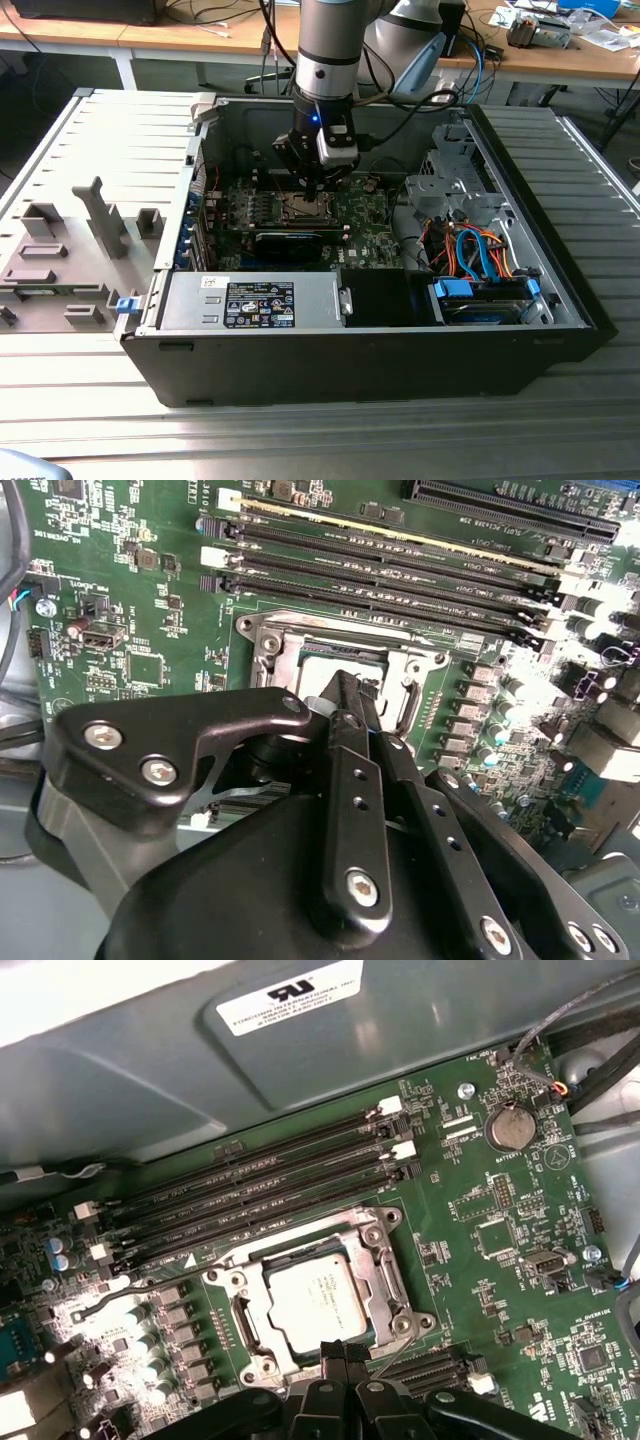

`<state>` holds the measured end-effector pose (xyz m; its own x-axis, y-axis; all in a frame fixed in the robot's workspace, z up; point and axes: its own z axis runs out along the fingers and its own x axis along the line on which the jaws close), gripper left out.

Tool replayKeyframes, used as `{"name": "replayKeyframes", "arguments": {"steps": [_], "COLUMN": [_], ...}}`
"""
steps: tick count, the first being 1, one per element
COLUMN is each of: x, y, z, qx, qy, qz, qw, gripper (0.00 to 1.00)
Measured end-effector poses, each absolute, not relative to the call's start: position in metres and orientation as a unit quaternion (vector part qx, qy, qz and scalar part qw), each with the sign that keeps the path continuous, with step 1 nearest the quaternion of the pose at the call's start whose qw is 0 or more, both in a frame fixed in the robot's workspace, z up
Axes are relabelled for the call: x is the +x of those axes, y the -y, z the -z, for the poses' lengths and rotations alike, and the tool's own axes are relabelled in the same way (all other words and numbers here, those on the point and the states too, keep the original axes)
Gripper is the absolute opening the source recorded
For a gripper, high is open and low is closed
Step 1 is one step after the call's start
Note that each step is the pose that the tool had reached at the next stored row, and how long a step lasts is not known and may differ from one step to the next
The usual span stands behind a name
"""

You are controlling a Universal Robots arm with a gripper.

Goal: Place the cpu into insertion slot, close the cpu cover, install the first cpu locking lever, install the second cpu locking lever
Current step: 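Install the first cpu locking lever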

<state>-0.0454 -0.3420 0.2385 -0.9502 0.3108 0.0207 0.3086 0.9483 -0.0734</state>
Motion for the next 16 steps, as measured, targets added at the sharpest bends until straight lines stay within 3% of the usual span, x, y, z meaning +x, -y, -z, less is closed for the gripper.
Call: {"name": "replayKeyframes", "arguments": {"steps": [16], "x": [-0.0454], "y": [0.342], "z": [-0.2385], "qx": [-0.134], "qy": [0.99], "qz": [-0.035], "qw": [0.015], "gripper": [0.11]}}
